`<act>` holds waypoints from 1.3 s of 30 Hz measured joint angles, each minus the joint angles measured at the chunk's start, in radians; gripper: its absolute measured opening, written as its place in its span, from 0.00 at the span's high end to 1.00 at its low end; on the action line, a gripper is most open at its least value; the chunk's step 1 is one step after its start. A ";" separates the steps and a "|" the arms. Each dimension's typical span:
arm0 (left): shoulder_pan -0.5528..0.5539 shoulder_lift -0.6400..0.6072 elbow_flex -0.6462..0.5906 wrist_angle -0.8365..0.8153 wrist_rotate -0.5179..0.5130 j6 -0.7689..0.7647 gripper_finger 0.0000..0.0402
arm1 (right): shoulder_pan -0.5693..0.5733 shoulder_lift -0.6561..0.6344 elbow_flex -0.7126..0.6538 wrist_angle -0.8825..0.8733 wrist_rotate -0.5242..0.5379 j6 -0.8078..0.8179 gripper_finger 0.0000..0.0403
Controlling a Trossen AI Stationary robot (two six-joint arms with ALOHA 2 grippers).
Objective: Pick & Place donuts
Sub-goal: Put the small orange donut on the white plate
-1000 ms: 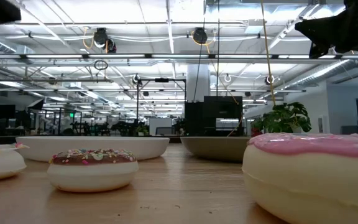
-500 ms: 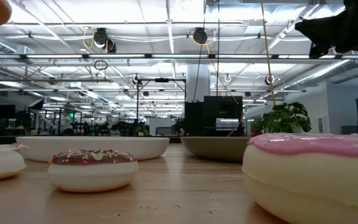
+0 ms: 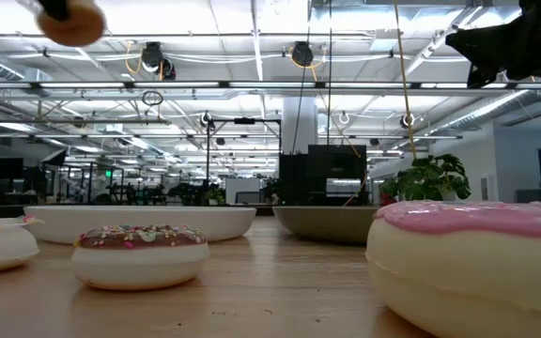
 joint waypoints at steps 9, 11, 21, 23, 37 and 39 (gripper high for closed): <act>0.198 0.000 0.000 0.048 0.083 0.192 0.96 | 0.000 0.000 0.000 0.000 0.000 0.000 0.99; 0.234 0.000 0.000 0.050 0.093 0.225 0.93 | 0.000 0.000 0.000 0.000 0.000 0.000 0.99; 0.355 0.015 0.002 0.169 0.057 0.265 0.98 | 0.000 0.000 0.000 0.000 0.000 -0.008 0.99; 0.367 0.032 0.002 0.189 0.030 0.270 0.98 | 0.000 0.000 0.000 0.000 0.000 -0.008 0.99; 0.372 0.377 0.002 0.205 -0.007 0.463 0.97 | 0.000 0.000 0.000 0.000 0.000 -0.008 0.99; 0.372 0.418 0.001 0.208 -0.002 0.469 0.98 | 0.000 0.000 0.000 0.000 0.000 -0.008 0.99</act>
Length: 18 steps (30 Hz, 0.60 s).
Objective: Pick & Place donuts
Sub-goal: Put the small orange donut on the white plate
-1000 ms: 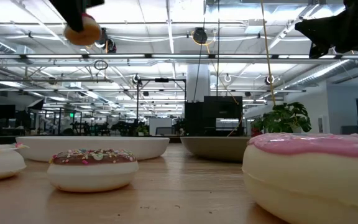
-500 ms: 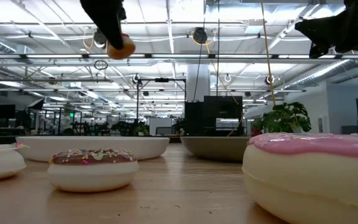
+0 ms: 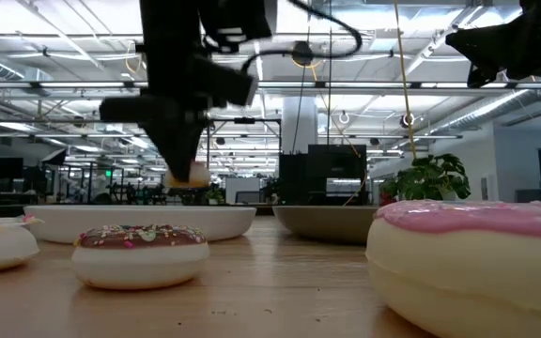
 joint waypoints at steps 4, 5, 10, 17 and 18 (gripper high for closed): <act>0.000 0.049 0.000 0.023 0.037 -0.004 0.94 | 0.000 0.000 0.000 0.000 0.000 0.000 0.99; 0.000 0.056 0.000 0.031 0.043 -0.005 0.93 | 0.000 0.000 0.000 0.000 0.000 0.000 0.99; -0.001 0.070 0.000 0.072 0.053 -0.005 0.93 | 0.000 0.000 0.000 0.002 0.000 0.000 0.99; -0.001 0.070 0.000 0.112 0.053 -0.008 0.97 | 0.000 0.000 0.000 0.008 0.000 0.000 0.99; -0.001 0.075 0.000 0.115 0.053 -0.014 0.96 | 0.000 0.000 0.000 0.009 0.000 0.000 0.99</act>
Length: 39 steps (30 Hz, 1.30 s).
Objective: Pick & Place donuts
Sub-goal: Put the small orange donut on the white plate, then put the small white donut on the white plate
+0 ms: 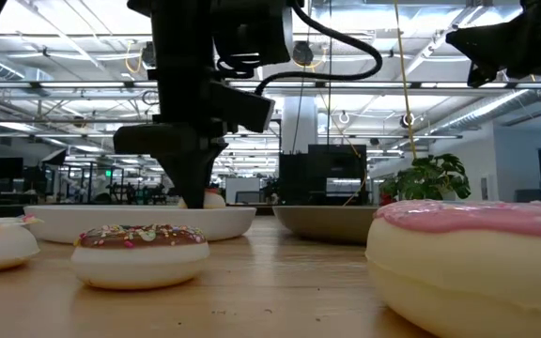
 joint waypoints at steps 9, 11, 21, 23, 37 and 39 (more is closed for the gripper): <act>-0.006 0.027 -0.001 -0.005 0.045 -0.024 0.76 | 0.000 0.000 0.000 0.010 0.000 0.000 0.99; -0.007 0.026 -0.001 -0.005 0.051 -0.046 0.68 | 0.000 0.000 0.000 0.012 0.000 0.000 0.99; -0.013 0.018 0.014 -0.032 0.053 -0.086 0.33 | 0.000 0.000 0.000 0.014 0.000 0.000 0.99; -0.013 0.018 0.027 -0.055 0.054 -0.082 0.30 | 0.000 0.000 0.000 0.014 0.000 0.000 0.99; -0.088 0.018 0.431 -0.507 -0.031 -0.152 0.27 | 0.000 0.000 0.000 0.013 0.000 0.000 0.99; -0.101 0.017 0.508 -0.578 -0.044 -0.179 0.27 | 0.000 0.000 0.000 0.013 0.000 0.000 0.99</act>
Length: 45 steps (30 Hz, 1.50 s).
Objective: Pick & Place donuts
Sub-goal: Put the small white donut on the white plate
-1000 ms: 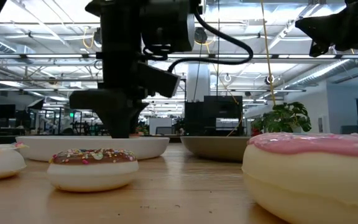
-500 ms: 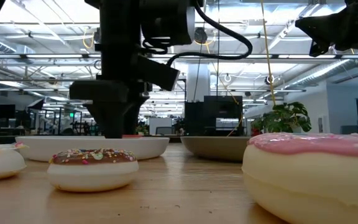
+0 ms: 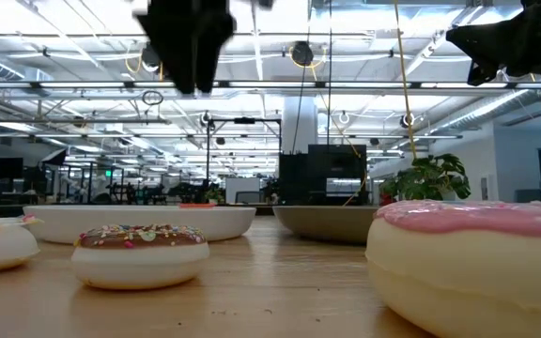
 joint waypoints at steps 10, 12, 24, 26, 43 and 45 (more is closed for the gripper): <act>-0.068 -0.174 0.057 -0.010 0.053 -0.189 0.28 | 0.000 0.002 0.000 0.008 -0.004 0.000 0.99; -0.092 -0.217 0.034 -0.007 0.042 -0.209 0.32 | 0.000 0.004 0.000 0.007 -0.004 0.000 0.99; -0.229 -0.390 -0.258 0.025 0.081 -0.337 0.96 | 0.000 0.005 0.000 0.007 -0.004 0.000 0.99; -0.240 -0.391 -0.297 0.061 0.080 -0.358 0.96 | 0.000 0.005 0.000 0.007 -0.004 0.000 0.99; -0.260 -0.390 -0.370 0.205 0.085 -0.399 0.92 | 0.000 0.005 0.000 -0.001 -0.004 0.000 0.99; -0.260 -0.390 -0.370 0.205 0.070 -0.398 0.91 | 0.000 0.005 0.000 -0.001 -0.004 0.000 0.99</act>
